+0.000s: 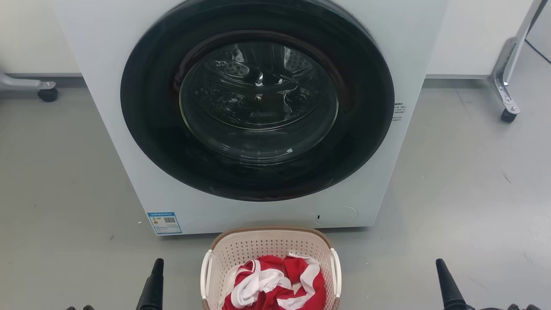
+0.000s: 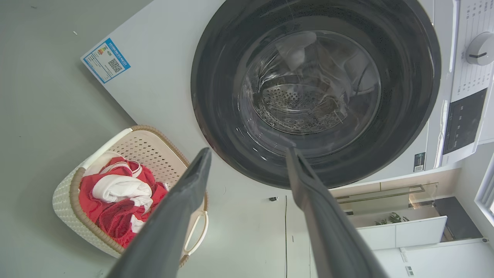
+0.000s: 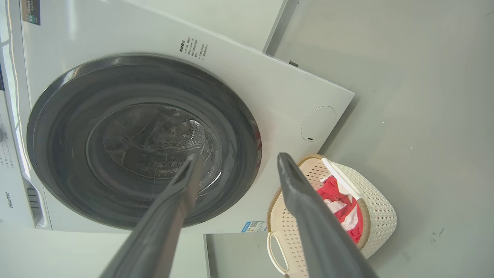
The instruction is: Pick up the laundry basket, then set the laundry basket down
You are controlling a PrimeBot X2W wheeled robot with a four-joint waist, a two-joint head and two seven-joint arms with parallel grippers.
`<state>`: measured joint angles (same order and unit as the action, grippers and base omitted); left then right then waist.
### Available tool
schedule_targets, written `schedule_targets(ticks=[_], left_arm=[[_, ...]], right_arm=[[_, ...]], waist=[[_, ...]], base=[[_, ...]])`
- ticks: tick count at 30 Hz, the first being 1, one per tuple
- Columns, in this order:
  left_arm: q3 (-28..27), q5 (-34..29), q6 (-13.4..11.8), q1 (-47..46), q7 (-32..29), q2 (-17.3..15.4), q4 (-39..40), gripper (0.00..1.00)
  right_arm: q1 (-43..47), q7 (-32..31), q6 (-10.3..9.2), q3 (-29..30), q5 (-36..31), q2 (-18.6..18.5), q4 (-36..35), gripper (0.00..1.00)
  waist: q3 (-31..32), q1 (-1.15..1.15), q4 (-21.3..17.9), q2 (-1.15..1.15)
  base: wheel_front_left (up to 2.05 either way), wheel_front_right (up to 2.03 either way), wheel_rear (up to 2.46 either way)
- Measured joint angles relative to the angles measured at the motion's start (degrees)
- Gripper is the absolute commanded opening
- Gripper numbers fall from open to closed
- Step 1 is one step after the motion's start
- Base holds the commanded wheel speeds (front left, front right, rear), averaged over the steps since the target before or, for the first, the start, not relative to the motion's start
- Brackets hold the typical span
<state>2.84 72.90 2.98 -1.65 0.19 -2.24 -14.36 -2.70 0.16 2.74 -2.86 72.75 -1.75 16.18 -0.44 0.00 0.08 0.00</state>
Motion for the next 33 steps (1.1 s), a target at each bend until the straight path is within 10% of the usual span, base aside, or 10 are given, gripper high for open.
schedule_targets(ticks=[33], left_arm=[[9.5,-35.1,-5.0,1.0,6.6,-4.0,1.6,1.00]], right_arm=[[0.0,6.6,-4.85,-11.0,-30.0,-1.9,-0.4,1.00]], waist=[[-0.4,0.00,0.0,0.00]], base=[[0.00,0.00,0.00]])
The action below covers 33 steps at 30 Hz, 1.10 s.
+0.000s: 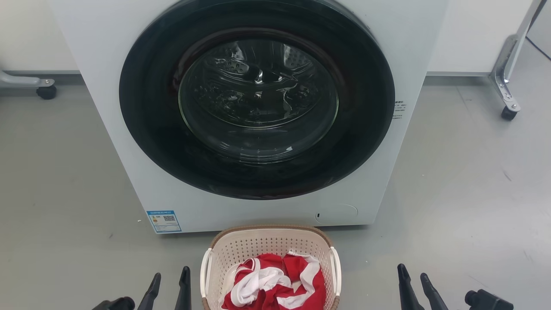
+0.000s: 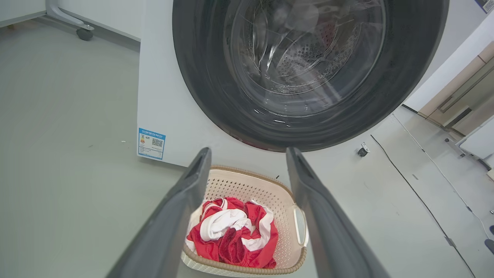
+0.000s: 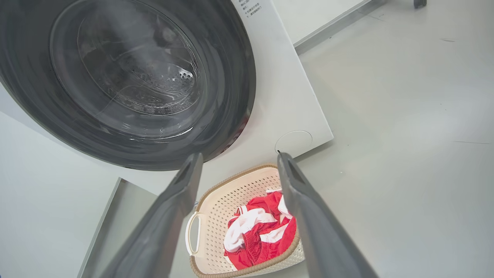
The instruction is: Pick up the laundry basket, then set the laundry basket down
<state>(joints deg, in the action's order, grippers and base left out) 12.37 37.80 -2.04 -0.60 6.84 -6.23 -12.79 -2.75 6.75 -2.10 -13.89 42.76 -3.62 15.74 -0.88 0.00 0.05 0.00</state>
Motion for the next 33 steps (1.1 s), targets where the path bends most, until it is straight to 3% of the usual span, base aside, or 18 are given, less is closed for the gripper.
schedule_targets(ticks=[33], left_arm=[[4.0,-26.7,-4.9,2.8,7.2,0.1,2.0,1.00]], right_arm=[[1.1,7.2,-4.65,-8.3,-26.8,-0.1,-2.1,1.00]], waist=[[-0.3,0.00,-0.3,0.00]], base=[[0.00,0.00,0.00]])
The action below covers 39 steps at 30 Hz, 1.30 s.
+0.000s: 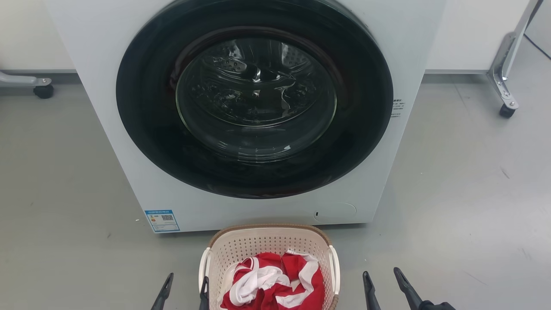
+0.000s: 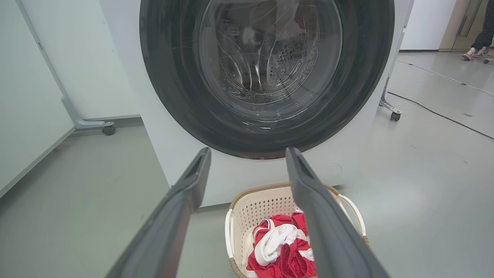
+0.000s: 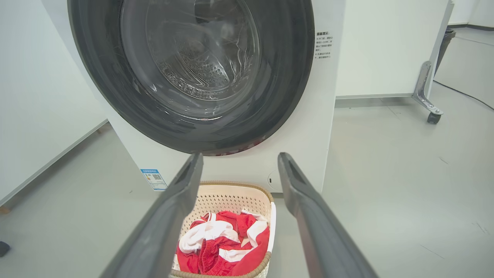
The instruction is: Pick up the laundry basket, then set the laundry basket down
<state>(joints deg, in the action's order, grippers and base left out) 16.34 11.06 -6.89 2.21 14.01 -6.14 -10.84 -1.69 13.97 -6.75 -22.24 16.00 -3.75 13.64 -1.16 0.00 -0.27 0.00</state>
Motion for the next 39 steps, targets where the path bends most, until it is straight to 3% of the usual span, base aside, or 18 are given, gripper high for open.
schedule_targets(ticks=[39], left_arm=[[-1.0,0.5,0.4,1.3,0.3,1.6,-1.2,1.00]], right_arm=[[1.3,0.3,0.08,1.3,-1.9,0.3,0.0,1.00]], waist=[[1.3,0.00,-0.3,0.00]], base=[[0.00,0.00,0.00]])
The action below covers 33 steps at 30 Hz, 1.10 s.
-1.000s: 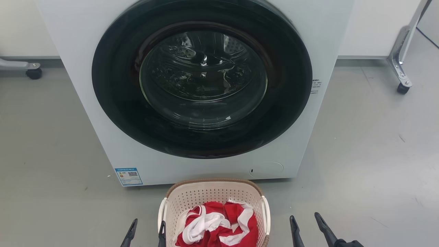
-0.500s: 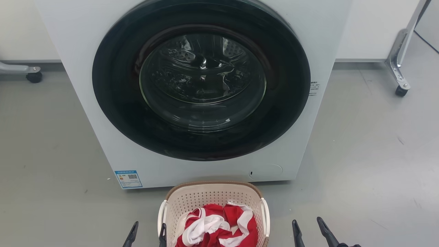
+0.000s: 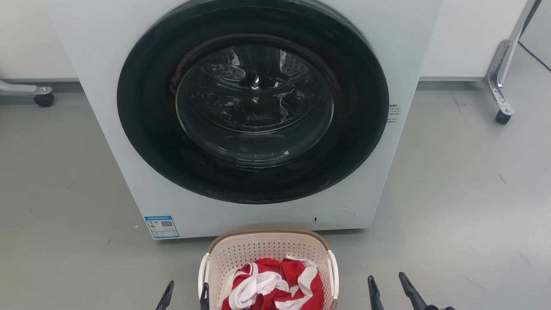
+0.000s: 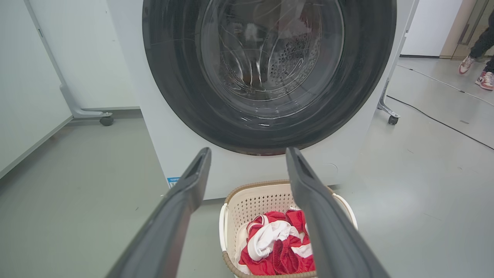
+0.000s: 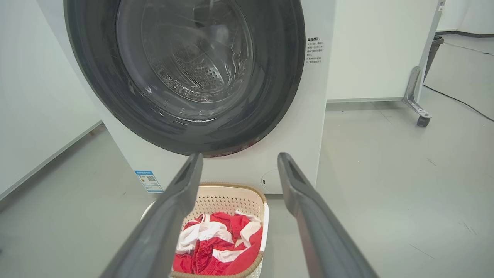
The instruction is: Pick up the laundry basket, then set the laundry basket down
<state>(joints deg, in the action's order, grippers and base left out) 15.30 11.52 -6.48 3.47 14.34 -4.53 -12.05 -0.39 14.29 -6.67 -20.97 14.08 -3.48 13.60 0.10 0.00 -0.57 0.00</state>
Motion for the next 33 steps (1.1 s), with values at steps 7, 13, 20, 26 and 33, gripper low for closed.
schedule_targets(ticks=[7,13,20,26,33], left_arm=[[0.0,0.0,0.0,0.0,0.1,0.0,0.8,1.00],[0.0,-0.1,0.0,0.0,0.1,0.1,1.5,1.00],[-0.3,-0.1,0.0,0.0,0.1,0.1,2.0,1.00],[-0.3,-0.5,0.0,0.1,0.1,0.2,2.4,1.00],[-0.4,-0.6,0.0,0.2,0.1,0.3,2.8,1.00]], right_arm=[[0.0,0.0,0.12,0.2,-0.4,0.1,-0.5,1.00],[0.0,0.0,0.12,0.5,-0.6,0.1,-1.4,1.00],[0.0,0.0,0.13,0.6,-0.9,0.2,-1.8,1.00],[0.1,0.0,0.22,0.9,-0.9,0.2,-2.1,1.00],[0.1,0.0,0.40,1.1,-1.5,0.3,-2.3,1.00]], waist=[[0.1,0.00,0.1,0.00],[0.1,0.00,0.1,0.00],[0.1,0.00,0.1,0.00],[0.1,0.00,0.1,0.00],[0.0,0.00,0.1,0.00]], base=[[0.00,0.00,0.00],[0.00,0.00,0.00],[0.00,0.00,0.00],[0.00,0.00,0.00],[0.00,0.00,0.00]])
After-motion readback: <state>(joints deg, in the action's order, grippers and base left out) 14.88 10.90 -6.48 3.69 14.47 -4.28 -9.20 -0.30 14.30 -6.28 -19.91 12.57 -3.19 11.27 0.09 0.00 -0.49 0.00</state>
